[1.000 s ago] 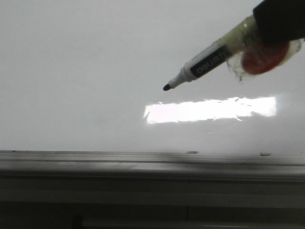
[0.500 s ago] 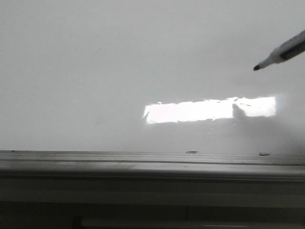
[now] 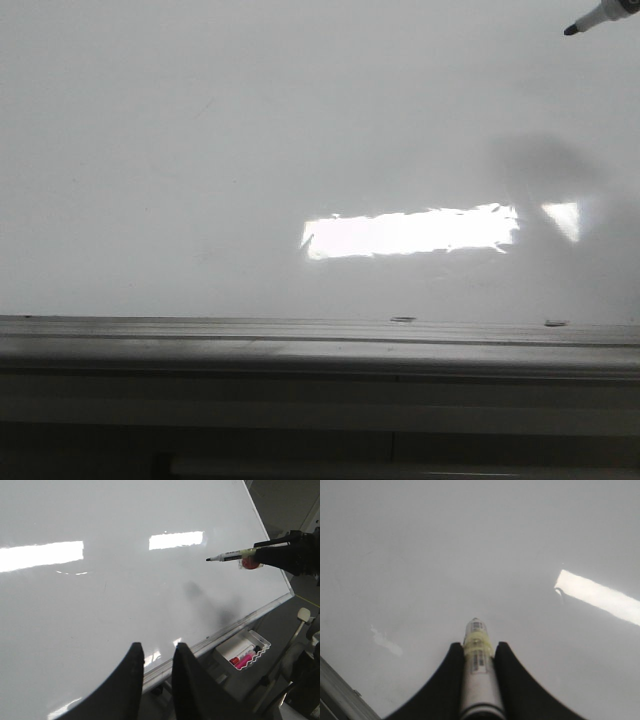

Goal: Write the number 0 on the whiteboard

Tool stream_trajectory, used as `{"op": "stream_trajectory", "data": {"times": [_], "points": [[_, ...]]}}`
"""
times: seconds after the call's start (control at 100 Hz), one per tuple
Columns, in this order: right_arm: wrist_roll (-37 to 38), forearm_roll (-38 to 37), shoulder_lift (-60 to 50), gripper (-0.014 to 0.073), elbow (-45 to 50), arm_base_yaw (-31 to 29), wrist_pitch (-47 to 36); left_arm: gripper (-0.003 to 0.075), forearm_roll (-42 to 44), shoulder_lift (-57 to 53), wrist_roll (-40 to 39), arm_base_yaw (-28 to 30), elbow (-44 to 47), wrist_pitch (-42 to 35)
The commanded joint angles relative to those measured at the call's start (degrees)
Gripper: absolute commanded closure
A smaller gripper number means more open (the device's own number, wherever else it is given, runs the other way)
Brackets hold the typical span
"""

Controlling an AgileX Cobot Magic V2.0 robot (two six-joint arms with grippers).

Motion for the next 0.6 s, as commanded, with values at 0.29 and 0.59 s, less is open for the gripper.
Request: {"op": "stream_trajectory", "data": {"times": [0.29, 0.59], "points": [[0.3, 3.4, 2.3, 0.0641, -1.8, 0.9, -4.5, 0.0606, 1.5, 0.9, -0.7, -0.2, -1.3, -3.1], [0.0, -0.4, 13.1, 0.064, -5.7, 12.1, -7.3, 0.0606, 25.9, 0.9, 1.8, -0.2, -1.1, -2.5]]}}
